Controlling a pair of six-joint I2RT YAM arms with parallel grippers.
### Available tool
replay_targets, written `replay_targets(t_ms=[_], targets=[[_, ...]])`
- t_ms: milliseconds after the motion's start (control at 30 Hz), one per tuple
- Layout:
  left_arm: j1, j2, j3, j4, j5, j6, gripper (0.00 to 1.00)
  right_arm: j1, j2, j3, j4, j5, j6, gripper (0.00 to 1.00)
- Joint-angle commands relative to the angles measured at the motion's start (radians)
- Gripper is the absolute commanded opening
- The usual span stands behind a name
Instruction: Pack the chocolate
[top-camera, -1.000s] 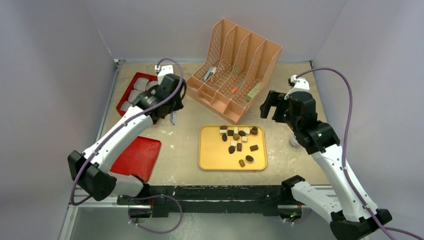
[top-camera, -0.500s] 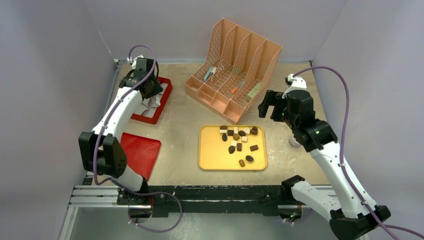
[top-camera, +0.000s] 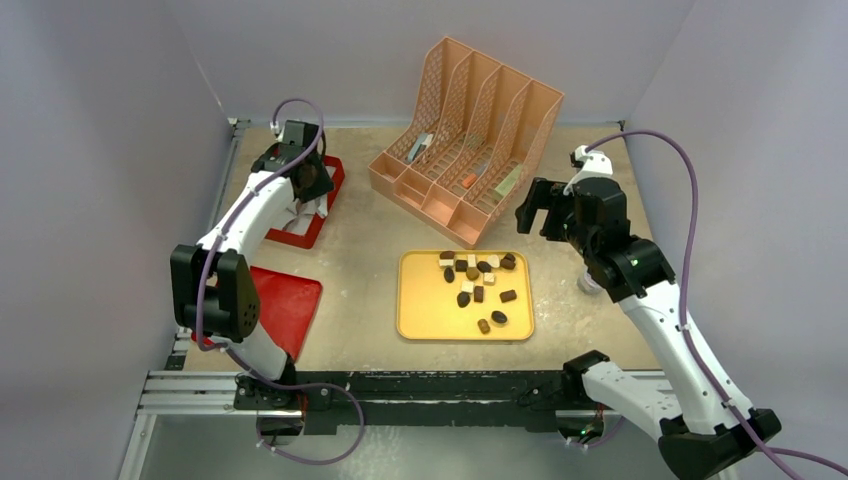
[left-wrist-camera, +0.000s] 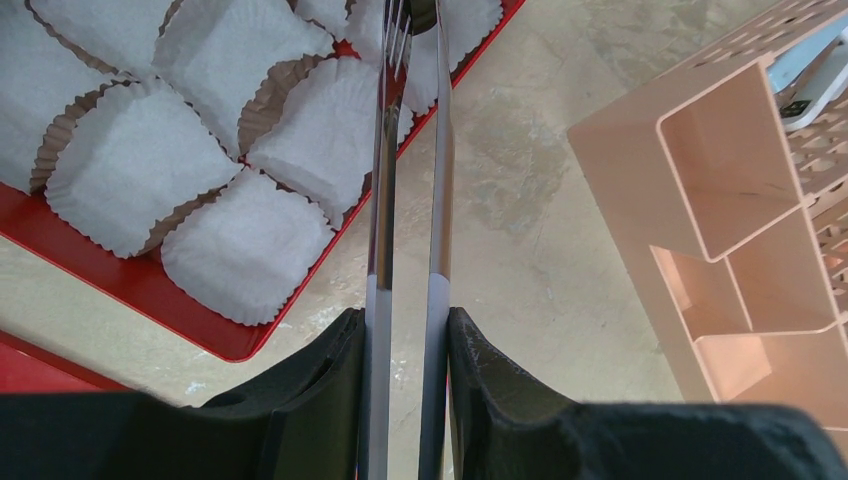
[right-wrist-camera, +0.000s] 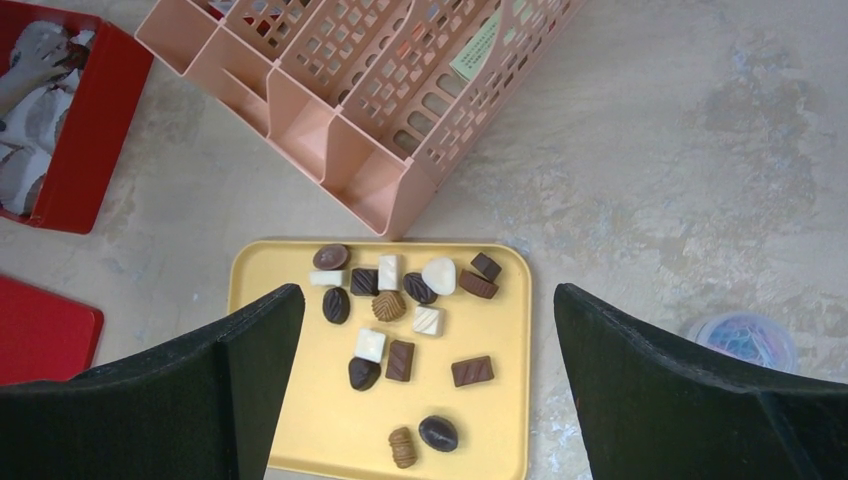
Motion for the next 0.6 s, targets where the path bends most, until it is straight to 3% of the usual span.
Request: replay_targets(t_ms=[0,567], targets=[[0.001,-0.021,-0.002,0.05,-0.011,0.04,0.13,-0.002,0.008,0.041,0.037,-0.017,-0.002,0.96],[0.001,-0.023,-0.014,0.039,-0.019,0.046,0.3,-0.002,-0.002,0.033,0.032,-0.012,0.015,0.96]])
